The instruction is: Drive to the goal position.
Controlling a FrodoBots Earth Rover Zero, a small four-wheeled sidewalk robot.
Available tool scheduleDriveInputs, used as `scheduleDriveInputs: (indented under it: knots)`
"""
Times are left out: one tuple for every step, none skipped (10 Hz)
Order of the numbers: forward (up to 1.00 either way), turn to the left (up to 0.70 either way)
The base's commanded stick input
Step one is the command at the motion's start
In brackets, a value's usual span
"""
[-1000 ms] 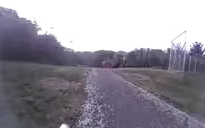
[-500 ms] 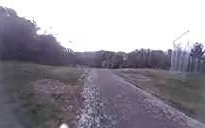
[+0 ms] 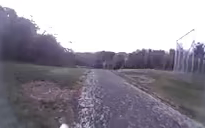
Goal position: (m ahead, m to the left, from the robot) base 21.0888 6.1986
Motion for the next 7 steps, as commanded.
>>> scheduleDriveInputs:
  knots:
    - [0.70,0.00]
    - [0.70,0.00]
    - [0.70,0.00]
    - [0.70,0.00]
    - [0.70,0.00]
    - [0.70,0.00]
    - [0.70,0.00]
